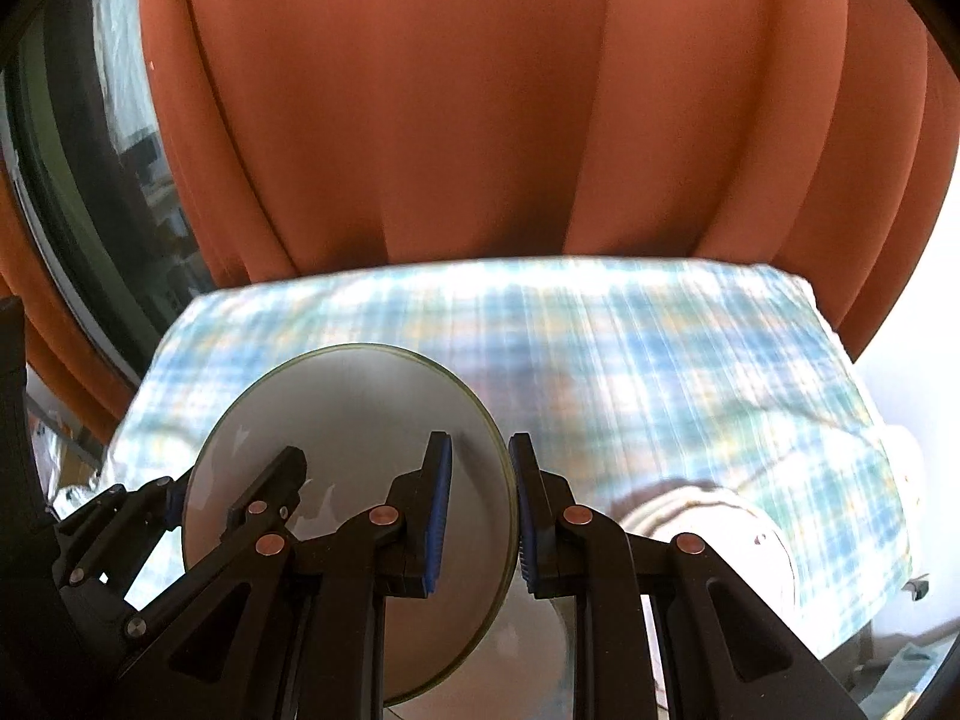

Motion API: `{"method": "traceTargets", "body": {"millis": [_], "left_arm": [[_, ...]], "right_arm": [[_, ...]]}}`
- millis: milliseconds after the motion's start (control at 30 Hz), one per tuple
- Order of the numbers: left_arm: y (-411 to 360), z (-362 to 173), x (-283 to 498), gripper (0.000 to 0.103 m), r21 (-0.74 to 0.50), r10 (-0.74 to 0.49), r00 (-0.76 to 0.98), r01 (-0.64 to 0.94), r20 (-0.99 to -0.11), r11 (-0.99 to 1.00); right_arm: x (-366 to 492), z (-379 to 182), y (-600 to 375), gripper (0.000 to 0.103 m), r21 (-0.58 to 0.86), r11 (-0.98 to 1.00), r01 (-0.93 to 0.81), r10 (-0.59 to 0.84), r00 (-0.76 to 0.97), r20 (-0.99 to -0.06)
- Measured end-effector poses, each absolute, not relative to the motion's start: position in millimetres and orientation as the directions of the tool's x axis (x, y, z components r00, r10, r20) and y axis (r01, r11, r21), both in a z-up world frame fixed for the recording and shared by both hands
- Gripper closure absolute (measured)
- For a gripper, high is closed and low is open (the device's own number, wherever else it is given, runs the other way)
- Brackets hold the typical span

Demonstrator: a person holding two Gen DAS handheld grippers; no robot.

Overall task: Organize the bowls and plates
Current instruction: 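Lift the bowl with both tools and carry it to the other bowls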

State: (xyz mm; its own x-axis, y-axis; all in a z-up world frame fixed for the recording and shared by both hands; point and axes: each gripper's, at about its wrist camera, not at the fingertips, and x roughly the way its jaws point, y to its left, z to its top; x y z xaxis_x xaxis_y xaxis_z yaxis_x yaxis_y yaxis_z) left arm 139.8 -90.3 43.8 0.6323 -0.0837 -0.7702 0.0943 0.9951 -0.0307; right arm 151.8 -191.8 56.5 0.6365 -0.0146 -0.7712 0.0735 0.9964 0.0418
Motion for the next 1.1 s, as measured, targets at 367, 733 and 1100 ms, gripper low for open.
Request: {"method": "traceTargets", "body": {"millis": [367,733,1100], "left_arm": [[-118.0,14.0,110.1,0.075,-0.014,-0.029,0.576,0.03,-0.817,0.999],[-125.2,-18.6,106.3,0.075,-0.007,-0.002,0.511,-0.008,-0.86,1.0],[-121.2,-27.2,109.0,0.075,0.023,0.04,0.487,-0.041,-0.873,0.999]], "right_arm": [[124.4,19.1,-219.2,0.08,0.05,0.999,0.004,0.039,0.573,-0.818],[120.4,-12.3,-227.1,0.08,0.057,0.997,-0.043,0.071,0.512,-0.856],[128.5,-27.0,-223.8,0.08,0.077,0.994,-0.08,0.106,0.472,-0.875]]}}
